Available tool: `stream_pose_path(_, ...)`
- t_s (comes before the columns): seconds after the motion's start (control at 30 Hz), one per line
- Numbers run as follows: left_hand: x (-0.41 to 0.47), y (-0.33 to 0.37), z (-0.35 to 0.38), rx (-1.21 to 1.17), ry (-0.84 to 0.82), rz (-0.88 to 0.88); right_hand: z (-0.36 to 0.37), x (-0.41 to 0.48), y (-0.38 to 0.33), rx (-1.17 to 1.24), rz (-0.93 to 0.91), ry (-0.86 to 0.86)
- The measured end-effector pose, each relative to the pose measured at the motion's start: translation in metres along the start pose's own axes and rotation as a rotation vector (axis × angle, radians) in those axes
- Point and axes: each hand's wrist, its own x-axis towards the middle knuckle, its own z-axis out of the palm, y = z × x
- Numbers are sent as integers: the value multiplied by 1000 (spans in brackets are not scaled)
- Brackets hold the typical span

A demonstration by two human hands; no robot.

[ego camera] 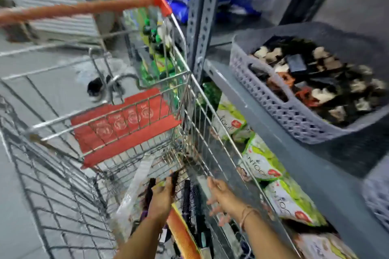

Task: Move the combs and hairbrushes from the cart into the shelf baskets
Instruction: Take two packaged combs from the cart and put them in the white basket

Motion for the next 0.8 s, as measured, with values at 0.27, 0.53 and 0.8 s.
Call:
stream_pose_path(0.27,27,-72,34,97,271,-182,18,71,67,-840,27,256)
stream_pose_path(0.53,28,-79,61,-14,382,-239,31,93,104,-1134,-25,348)
stream_pose_path(0.8,29,-103,53,-310,287,-235,39,84,90,-215,-55,459)
